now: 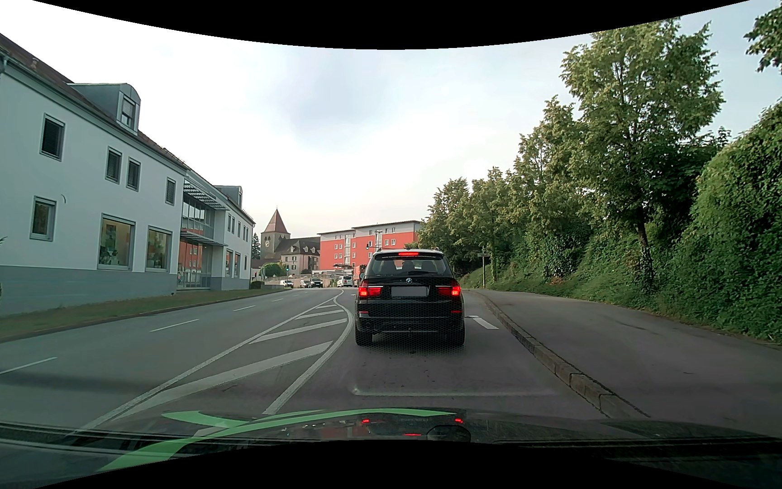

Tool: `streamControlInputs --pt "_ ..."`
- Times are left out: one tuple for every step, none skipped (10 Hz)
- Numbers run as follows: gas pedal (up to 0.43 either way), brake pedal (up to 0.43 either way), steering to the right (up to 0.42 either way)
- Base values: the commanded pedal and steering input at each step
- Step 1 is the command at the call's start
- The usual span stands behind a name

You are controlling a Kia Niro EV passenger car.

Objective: Follow the waypoints while adhering to traffic rules and regulations

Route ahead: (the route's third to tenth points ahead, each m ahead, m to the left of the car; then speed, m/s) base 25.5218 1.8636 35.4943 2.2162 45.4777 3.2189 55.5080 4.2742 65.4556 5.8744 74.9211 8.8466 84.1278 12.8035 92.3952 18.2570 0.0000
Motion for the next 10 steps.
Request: streamControlInputs --pt "0.000 0.299 -0.004" --pt "0.000 0.299 -0.004" --pt "0.000 0.299 -0.004" --pt "0.000 0.207 -0.004" --pt "0.000 0.012 -0.005" --pt "0.000 0.000 -0.004" --pt "0.000 0.000 -0.004" --pt "0.000 0.000 -0.005" --pt "0.000 0.000 -0.005" --pt "0.000 0.000 -0.005"
